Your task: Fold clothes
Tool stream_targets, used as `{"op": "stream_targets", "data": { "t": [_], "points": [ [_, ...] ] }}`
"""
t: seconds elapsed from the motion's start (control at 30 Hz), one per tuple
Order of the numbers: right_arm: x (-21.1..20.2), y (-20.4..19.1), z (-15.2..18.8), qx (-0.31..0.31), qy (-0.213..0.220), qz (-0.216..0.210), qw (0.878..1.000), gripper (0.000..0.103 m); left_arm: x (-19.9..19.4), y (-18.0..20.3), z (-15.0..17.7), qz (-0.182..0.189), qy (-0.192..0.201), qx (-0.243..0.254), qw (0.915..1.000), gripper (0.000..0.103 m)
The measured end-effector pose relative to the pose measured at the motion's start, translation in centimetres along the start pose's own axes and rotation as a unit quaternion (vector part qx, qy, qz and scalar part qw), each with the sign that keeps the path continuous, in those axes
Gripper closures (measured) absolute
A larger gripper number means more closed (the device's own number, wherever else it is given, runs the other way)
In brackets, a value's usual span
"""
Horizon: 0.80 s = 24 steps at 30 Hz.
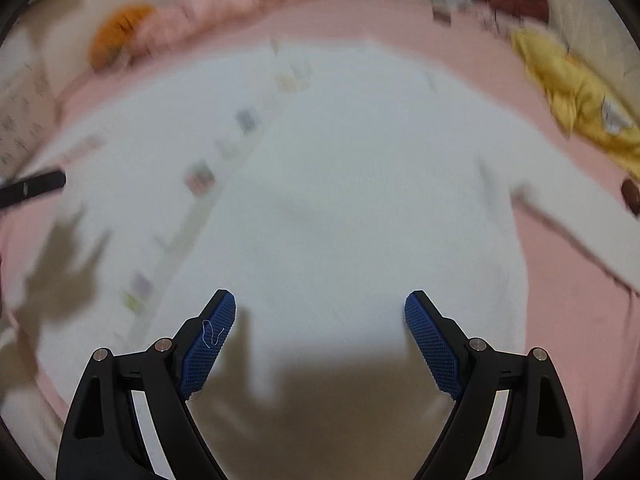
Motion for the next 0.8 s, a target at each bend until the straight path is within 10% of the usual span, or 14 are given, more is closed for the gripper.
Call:
{"op": "stream_targets", "data": {
  "t": [0.33,0.47,0.63,0.8],
  "points": [
    [-3.8,3.3,10.0,-0.068,-0.068,-0.027,0.995,0.016,-2.9,-0.4,8.3,-0.066,-0.094,-0.005,0.9934,0.028],
    [-4.7,2.1,12.2,-0.189,-0.139,-0.004,0.972,0.016,-4.8,-0.8,9.2,-0.074,-0.113,-0.024,0.9905,0.03],
    [-8.4,0.9,8.6,-0.117,-0.076,-0.073,0.987,0.016,-8.0,3.7,6.0,-0.044,-0.01,-0.001,0.999,0.026],
    [-5.2,-1.1,4.6,-0.061,-0.024,-0.056,0.996,0.016,-2.1,5.6,4.4,-0.05,-0.031,-0.013,0.9982,0.012]
  ]
}}
Point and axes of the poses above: each gripper's, at about its wrist camera, not at the fingertips, and x roughly the way its jaws point, y to its right, z to its underside, the point moved 3 cm from there along x, roughly the way its jaws point, and after that the axes turned 10 degrees about z, right-handed, at the moved point
